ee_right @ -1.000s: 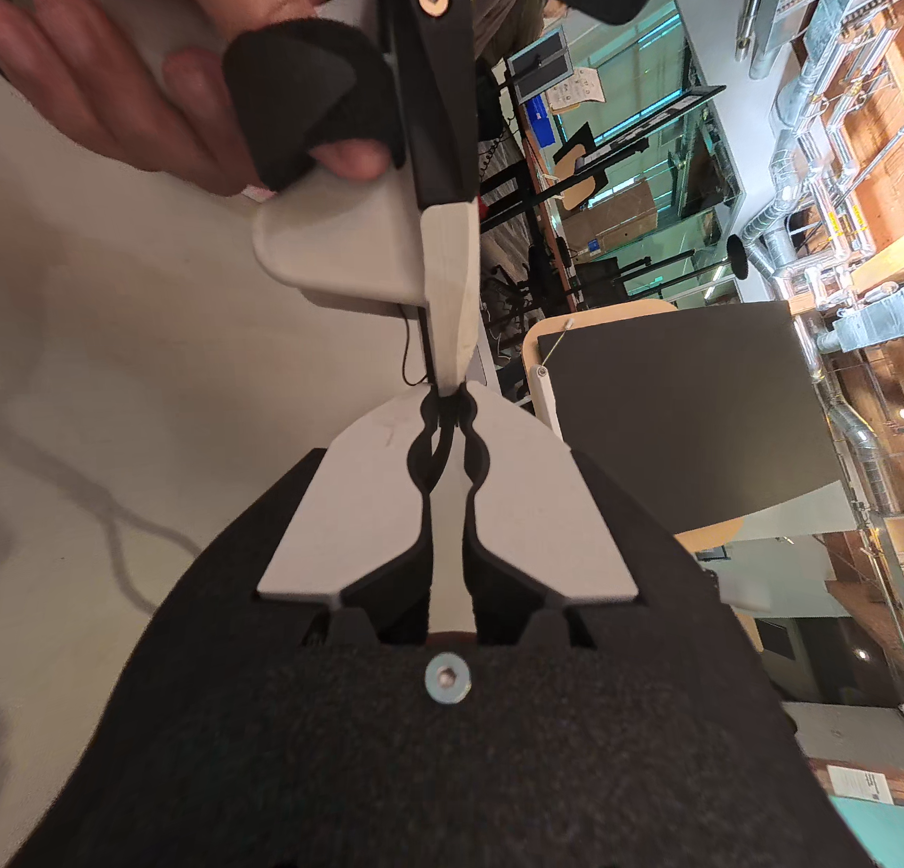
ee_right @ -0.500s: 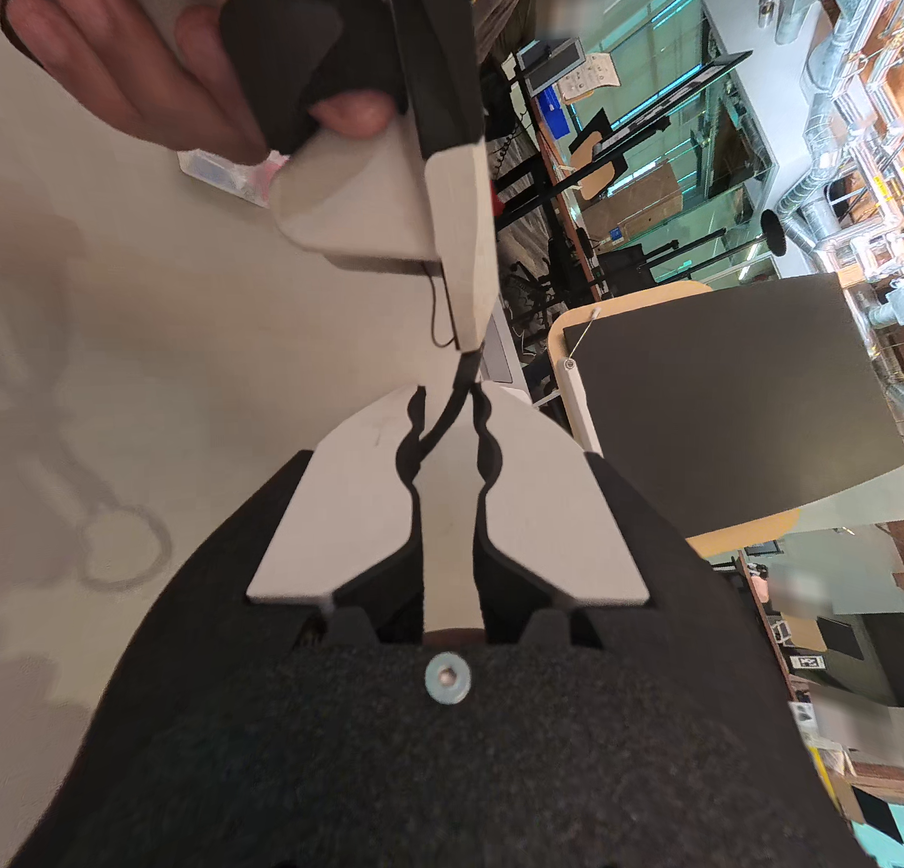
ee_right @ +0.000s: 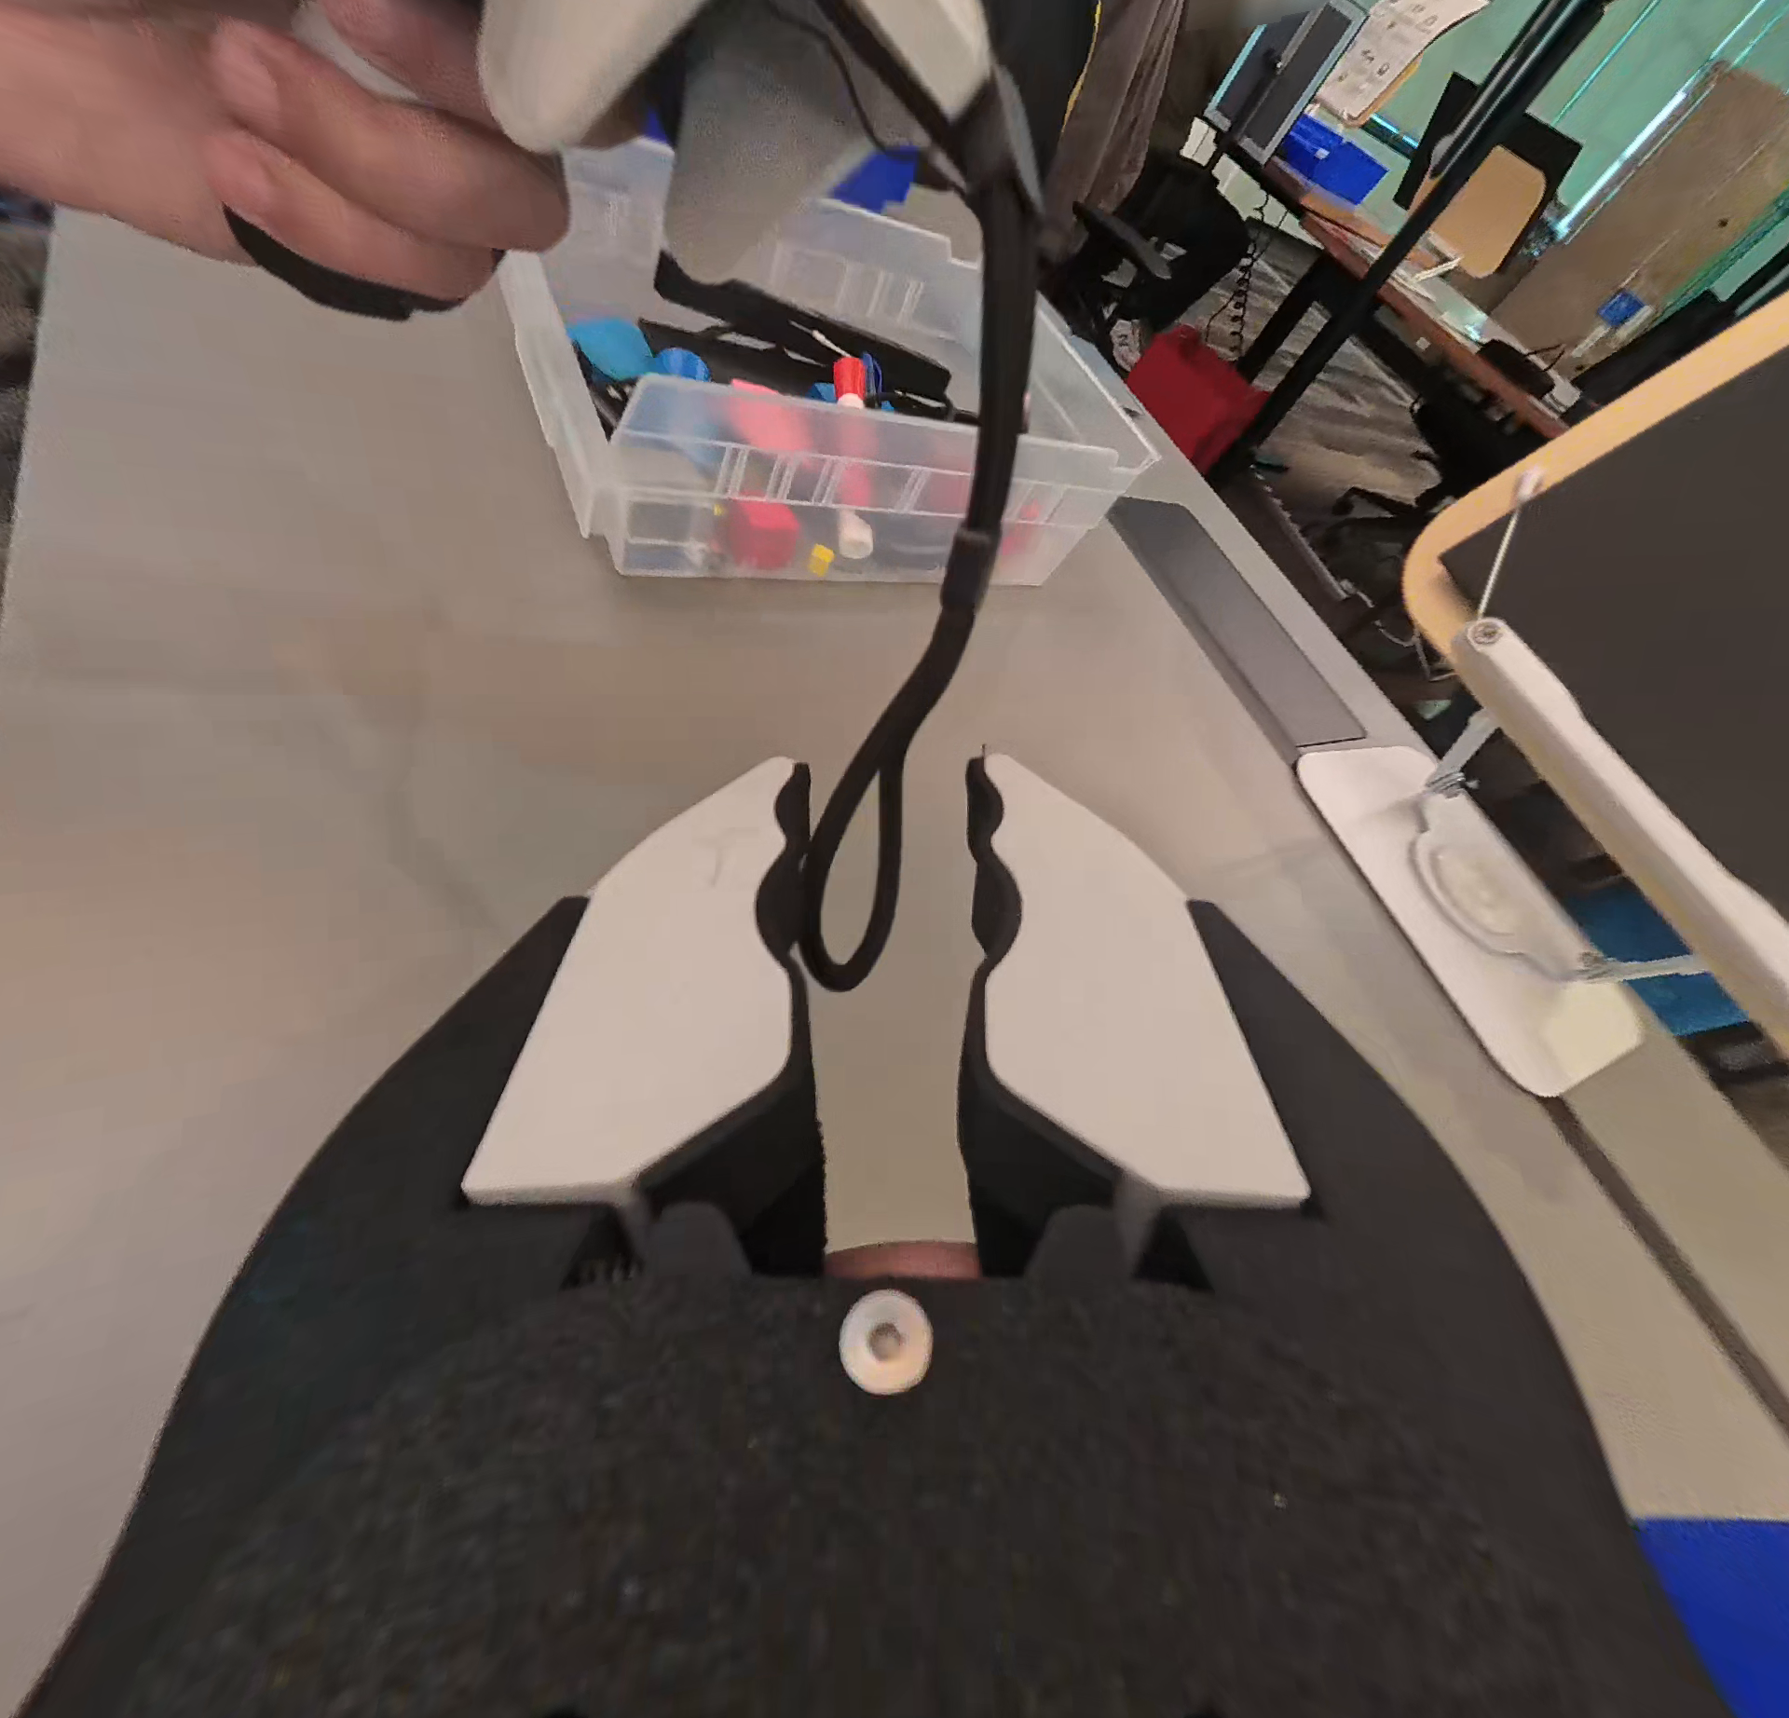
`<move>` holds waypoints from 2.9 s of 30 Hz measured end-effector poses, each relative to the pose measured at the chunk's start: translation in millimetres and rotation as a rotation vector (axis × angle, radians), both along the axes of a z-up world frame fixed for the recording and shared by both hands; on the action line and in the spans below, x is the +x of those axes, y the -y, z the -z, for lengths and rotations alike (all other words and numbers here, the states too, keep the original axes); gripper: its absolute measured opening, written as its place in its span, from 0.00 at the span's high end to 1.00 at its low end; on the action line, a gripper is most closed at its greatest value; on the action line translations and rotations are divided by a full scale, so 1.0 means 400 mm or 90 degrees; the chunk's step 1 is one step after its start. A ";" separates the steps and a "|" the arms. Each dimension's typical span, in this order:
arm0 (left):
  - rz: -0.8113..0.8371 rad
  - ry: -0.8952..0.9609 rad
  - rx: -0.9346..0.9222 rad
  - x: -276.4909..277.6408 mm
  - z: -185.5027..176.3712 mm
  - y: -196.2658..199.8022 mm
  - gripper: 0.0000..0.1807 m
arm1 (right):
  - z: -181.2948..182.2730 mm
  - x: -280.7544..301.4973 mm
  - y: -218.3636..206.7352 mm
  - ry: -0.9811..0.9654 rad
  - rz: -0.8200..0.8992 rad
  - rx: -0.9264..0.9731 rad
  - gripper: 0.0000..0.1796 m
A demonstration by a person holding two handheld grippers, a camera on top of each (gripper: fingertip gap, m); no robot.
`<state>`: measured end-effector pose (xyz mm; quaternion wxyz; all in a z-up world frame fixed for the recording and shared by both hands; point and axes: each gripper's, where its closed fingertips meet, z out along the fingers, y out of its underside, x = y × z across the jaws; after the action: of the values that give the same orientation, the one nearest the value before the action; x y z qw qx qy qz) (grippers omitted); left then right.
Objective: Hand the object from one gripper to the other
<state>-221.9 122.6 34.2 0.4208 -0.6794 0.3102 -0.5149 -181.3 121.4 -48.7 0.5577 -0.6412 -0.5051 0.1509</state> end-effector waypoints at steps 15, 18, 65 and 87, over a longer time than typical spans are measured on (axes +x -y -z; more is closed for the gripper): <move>-0.024 -0.009 -0.030 -0.058 0.024 -0.027 0.95 | -0.026 0.055 -0.021 -0.105 -0.017 -0.090 0.99; 0.000 -0.051 -0.050 -0.050 0.074 -0.012 0.87 | -0.055 0.086 -0.027 -0.077 0.000 -0.069 0.99; -0.092 -0.177 0.068 0.045 0.326 0.095 0.69 | 0.224 0.866 -0.419 0.424 0.524 -0.343 0.98; -0.158 -0.196 0.063 -0.024 0.336 0.060 0.66 | -0.141 0.476 -0.086 -0.361 0.171 -0.340 0.82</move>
<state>-231.4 98.5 -100.4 0.4614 -0.7615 0.3101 -0.3334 9.0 155.7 7.7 0.5033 -0.7568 -0.1862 0.3733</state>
